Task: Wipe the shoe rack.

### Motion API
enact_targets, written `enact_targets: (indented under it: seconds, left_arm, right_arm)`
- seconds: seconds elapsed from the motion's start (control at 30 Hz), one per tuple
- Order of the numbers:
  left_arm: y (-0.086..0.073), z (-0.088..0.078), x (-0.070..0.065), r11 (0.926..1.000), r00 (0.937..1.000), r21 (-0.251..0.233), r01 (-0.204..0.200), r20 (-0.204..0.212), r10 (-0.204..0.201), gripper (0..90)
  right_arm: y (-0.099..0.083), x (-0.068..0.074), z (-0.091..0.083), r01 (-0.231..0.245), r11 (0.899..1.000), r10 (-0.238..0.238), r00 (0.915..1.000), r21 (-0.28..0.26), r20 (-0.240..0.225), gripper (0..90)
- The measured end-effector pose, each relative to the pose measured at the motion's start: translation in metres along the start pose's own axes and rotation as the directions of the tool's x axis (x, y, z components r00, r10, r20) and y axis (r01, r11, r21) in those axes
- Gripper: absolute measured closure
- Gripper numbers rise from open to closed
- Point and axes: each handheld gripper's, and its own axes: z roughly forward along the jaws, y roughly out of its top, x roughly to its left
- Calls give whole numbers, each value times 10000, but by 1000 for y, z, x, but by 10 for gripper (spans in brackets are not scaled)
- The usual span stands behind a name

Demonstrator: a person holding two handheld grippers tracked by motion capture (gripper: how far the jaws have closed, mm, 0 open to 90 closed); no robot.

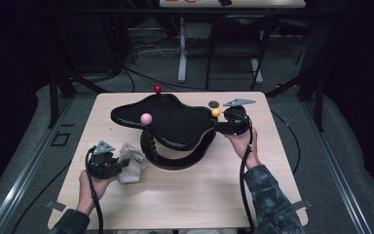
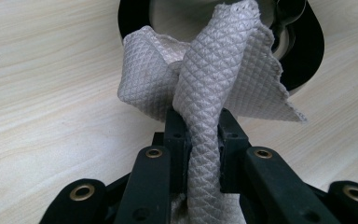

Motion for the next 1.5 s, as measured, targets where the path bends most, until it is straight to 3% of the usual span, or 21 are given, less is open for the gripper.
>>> enact_targets:
  seconds: [0.07, 0.23, 0.6, 0.7, 0.83, 1.07, 1.23, 1.33, 1.5]
  left_arm:
    - [0, 0, 0, 10000, 10000, 22, -12, 14, 12, 778]
    - [0, 0, 0, 10000, 10000, 22, -68, 26, 68, 777]
    - [0, 2, -2, 9999, 10000, 72, -80, 41, 80, 777]
    - [0, 2, -2, 9998, 9998, 83, -168, 71, 167, 777]
    - [0, 3, -3, 9997, 9998, 106, -198, 101, 196, 777]
    - [0, 4, -4, 9998, 9998, 42, -185, 87, 185, 777]
    - [1, 5, -4, 9998, 9998, 111, -168, 90, 167, 778]
    - [1, 4, -5, 9998, 9998, 61, -182, 108, 182, 778]
    - [0, 4, -5, 9999, 9999, -10, -108, 91, 108, 778]
  right_arm:
    - [-1, 3, -5, 12, 10000, -13, 9998, -50, -186, 408]
    - [-3, 4, -7, -25, 9998, 24, 10000, -174, -57, 481]
    - [1, -8, 26, -294, 9996, 292, 9989, 55, 368, 639]
    - [3, -10, 30, -269, 9996, 269, 9974, -11, 664, 677]
    - [4, -14, 35, -310, 9995, 309, 9977, 7, 610, 641]
    - [9, -16, 45, -120, 9999, 126, 9955, -77, 940, 657]
    - [13, -23, 48, -223, 9997, 221, 9981, 23, 570, 653]
    - [16, -22, 39, -214, 9997, 218, 9982, -70, 556, 597]
    - [17, -9, 8, -237, 9995, 232, 9995, -221, -224, 514]
